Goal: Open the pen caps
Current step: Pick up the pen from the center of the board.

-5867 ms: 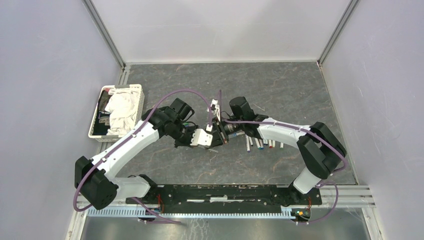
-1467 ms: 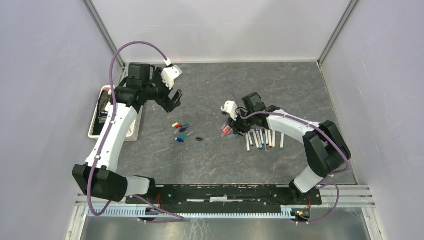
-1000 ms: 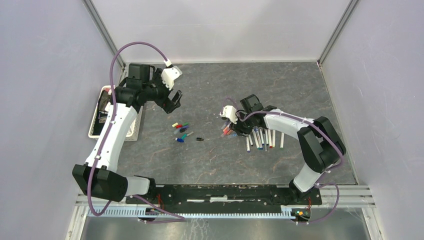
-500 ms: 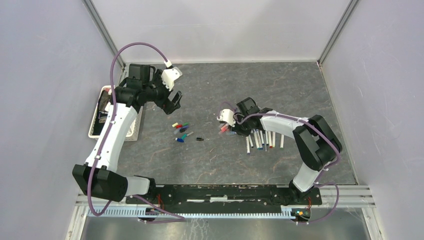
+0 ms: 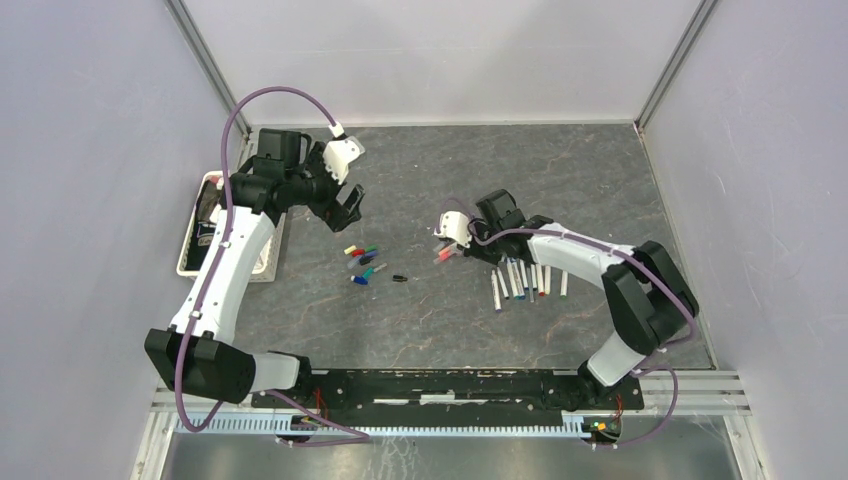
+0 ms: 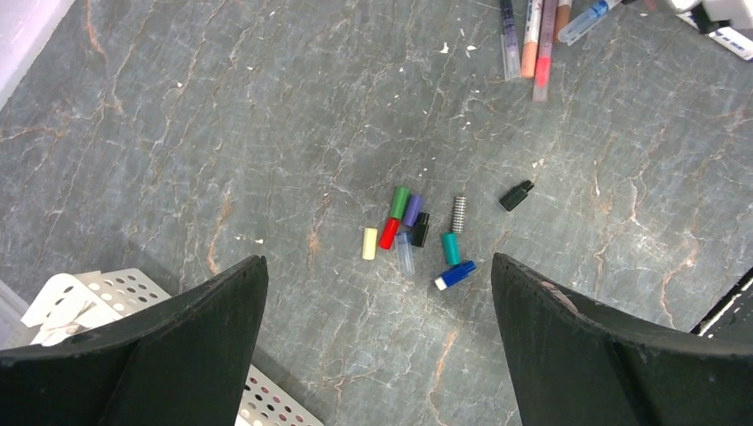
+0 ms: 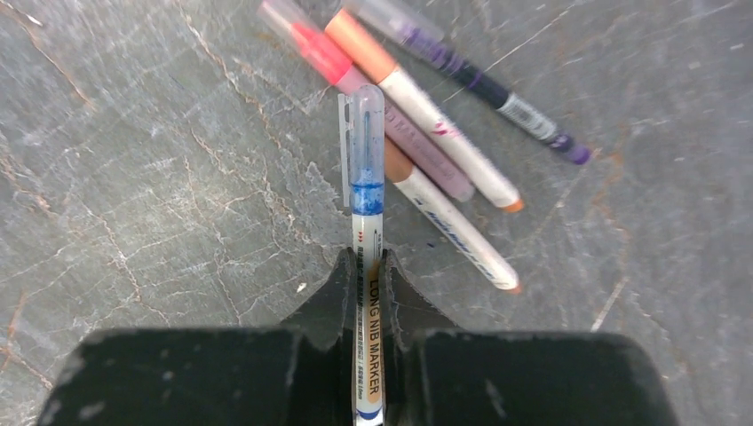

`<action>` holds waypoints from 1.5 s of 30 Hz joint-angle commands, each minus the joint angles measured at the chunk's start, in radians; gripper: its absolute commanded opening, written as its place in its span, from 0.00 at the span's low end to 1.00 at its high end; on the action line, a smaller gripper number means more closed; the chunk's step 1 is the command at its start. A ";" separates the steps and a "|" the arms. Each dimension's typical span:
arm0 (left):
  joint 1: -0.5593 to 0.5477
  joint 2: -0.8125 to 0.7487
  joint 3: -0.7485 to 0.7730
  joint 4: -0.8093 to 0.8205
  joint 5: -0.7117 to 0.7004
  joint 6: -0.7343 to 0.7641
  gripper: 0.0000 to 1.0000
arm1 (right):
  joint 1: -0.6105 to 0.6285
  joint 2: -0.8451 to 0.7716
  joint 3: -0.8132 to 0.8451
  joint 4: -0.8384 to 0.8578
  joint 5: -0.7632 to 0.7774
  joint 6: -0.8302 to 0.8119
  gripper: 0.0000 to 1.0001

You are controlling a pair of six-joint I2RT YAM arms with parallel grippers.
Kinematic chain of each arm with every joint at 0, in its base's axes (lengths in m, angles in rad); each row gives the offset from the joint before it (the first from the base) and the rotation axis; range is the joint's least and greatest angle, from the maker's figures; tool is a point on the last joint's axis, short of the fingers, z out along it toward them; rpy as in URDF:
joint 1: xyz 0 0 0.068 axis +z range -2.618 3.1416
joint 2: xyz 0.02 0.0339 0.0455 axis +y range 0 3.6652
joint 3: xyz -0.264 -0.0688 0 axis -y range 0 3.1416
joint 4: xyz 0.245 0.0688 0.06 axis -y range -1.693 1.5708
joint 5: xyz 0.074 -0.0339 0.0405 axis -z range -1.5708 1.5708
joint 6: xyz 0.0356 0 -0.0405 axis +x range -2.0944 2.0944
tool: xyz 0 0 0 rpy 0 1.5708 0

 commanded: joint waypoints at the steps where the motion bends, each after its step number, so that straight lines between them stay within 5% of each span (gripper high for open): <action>1: 0.006 0.001 0.043 -0.005 0.054 0.035 1.00 | 0.011 -0.104 0.027 0.018 -0.007 -0.018 0.02; 6: 0.007 0.004 0.045 -0.038 0.131 0.065 1.00 | 0.015 -0.189 0.063 -0.017 -0.116 0.009 0.00; 10: 0.002 -0.022 0.007 -0.277 0.374 0.377 1.00 | 0.014 -0.254 0.074 -0.004 -0.303 0.133 0.00; 13: -0.011 -0.070 -0.065 -0.316 0.424 0.522 1.00 | 0.013 -0.275 0.071 0.036 -0.469 0.306 0.00; 19: -0.088 -0.091 -0.130 -0.283 0.408 0.547 1.00 | 0.038 -0.208 0.090 0.086 -0.718 0.607 0.00; 27: -0.287 -0.072 -0.205 -0.214 0.274 0.516 0.99 | 0.113 -0.116 0.112 0.146 -0.895 0.726 0.00; 45: -0.405 -0.041 -0.236 -0.205 0.186 0.516 0.47 | 0.141 0.003 0.144 0.282 -0.883 0.933 0.00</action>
